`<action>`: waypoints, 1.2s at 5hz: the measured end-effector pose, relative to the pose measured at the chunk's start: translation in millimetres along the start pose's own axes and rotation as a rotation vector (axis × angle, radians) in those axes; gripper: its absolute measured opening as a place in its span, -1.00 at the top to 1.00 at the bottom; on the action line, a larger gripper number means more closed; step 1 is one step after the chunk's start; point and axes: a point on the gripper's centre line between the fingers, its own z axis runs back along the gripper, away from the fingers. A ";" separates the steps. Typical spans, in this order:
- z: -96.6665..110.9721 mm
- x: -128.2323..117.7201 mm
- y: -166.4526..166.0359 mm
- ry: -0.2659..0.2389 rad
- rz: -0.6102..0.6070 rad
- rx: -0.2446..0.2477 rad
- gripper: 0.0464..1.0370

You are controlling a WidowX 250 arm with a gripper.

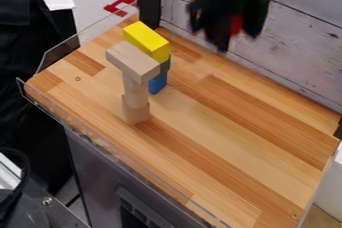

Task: Put the red arch on top of the yellow rectangular tower

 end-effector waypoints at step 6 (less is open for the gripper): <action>-29.1 74.7 26.0 0.125 0.460 0.083 -0.05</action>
